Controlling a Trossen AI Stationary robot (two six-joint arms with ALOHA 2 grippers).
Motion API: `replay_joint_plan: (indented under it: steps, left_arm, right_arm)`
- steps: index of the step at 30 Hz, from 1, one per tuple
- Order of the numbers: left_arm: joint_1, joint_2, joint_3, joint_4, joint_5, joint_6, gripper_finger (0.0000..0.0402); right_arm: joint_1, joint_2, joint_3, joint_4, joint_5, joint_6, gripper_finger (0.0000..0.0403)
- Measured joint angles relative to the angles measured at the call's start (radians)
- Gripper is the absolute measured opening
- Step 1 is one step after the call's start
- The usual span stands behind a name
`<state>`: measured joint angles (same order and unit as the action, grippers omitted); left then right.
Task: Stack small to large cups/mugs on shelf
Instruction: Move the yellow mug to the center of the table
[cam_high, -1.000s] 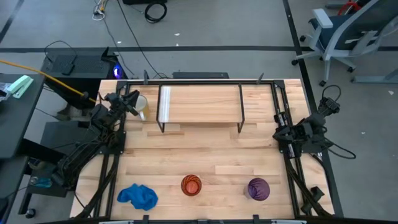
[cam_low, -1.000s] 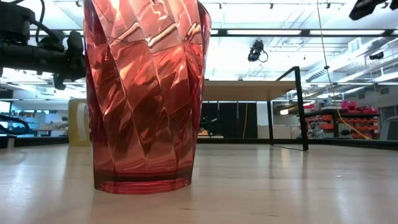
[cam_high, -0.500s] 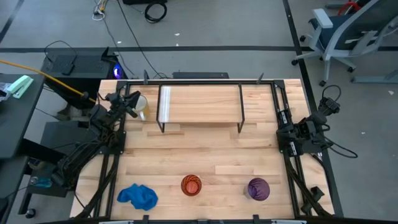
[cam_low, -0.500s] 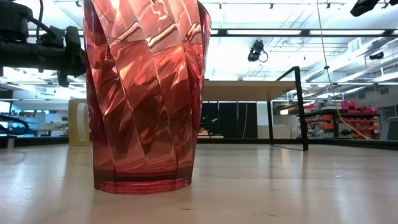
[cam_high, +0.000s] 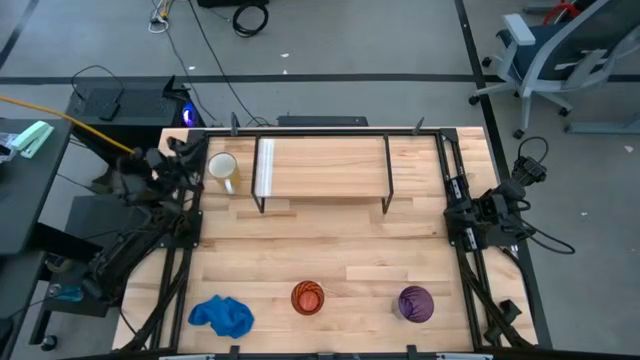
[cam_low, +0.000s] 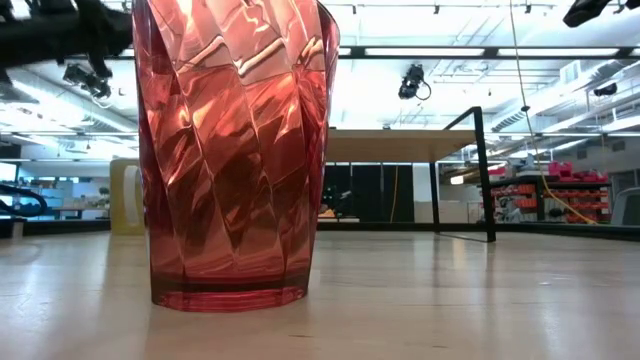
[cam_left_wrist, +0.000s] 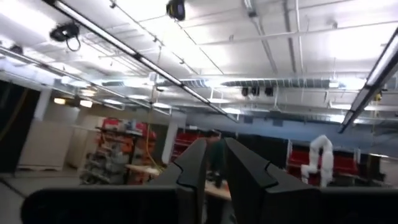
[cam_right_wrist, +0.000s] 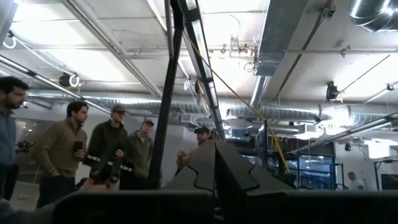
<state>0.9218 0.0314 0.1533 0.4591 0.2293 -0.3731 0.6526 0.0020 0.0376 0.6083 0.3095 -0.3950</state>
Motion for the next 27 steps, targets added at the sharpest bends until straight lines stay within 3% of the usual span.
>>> replay_joint_plan:
  steps: [3,6,11,17,20,23,27]
  left_arm:
    - [0.006,0.045,0.109,-0.102,-0.058,0.007,0.0074]
    - [0.022,0.134,0.262,-0.351,-0.129,0.058,0.0079]
    - [0.053,0.375,0.534,-0.799,-0.245,0.133,0.0079]
    - [0.090,0.701,0.782,-1.139,-0.268,0.161,0.0084]
    - [0.081,0.820,0.910,-1.372,-0.357,0.174,0.0090]
    - [0.047,0.904,1.021,-1.512,-0.377,0.151,0.0094]
    - [0.042,0.952,1.066,-1.609,-0.387,0.157,0.0096]
  right_arm:
    - [0.000,0.000,0.000,-0.001,0.017,0.000,0.0011]
    - [0.000,0.000,0.000,-0.001,0.035,0.002,0.0011]
    - [0.000,0.000,0.000,-0.001,0.060,0.003,0.0011]
    - [0.000,0.000,0.000,-0.001,0.094,0.014,0.0011]
    - [0.000,0.000,0.000,-0.003,0.105,0.061,0.0011]
    - [0.000,0.001,0.000,-0.031,0.110,0.088,0.0011]
    - [0.000,0.003,0.000,-0.060,0.140,0.112,0.0011]
